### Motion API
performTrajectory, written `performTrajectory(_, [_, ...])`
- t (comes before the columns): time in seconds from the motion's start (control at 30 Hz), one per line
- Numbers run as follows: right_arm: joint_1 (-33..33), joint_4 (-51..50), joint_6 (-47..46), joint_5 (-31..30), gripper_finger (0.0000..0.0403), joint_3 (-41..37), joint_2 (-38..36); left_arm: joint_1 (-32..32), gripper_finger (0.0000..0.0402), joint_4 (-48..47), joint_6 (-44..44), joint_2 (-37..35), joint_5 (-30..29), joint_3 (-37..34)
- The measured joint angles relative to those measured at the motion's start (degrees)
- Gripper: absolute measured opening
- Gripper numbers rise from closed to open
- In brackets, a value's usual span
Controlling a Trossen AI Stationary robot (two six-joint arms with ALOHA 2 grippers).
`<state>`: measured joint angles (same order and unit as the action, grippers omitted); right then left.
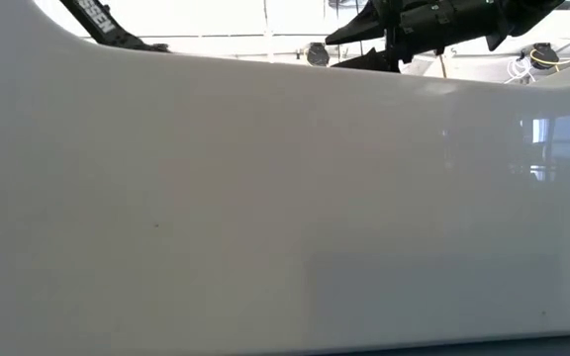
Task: Sort & place blocks by color
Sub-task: Put the violet block into the black bin
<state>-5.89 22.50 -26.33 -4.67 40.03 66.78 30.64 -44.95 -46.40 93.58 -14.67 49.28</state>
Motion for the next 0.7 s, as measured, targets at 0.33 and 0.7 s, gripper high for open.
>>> performTrajectory(0.33, [0.0, 0.0, 0.1, 0.0, 0.0215, 0.0, 0.0, 0.4, 0.0115, 2.7, 2.0, 1.2, 0.3, 0.1])
performTrajectory(0.7, [0.0, -0.3, 0.2, 0.0, 0.0215, 0.0, 0.0, -3.3, 0.0096, 3.9, 1.6, -3.6, 4.8, -0.2])
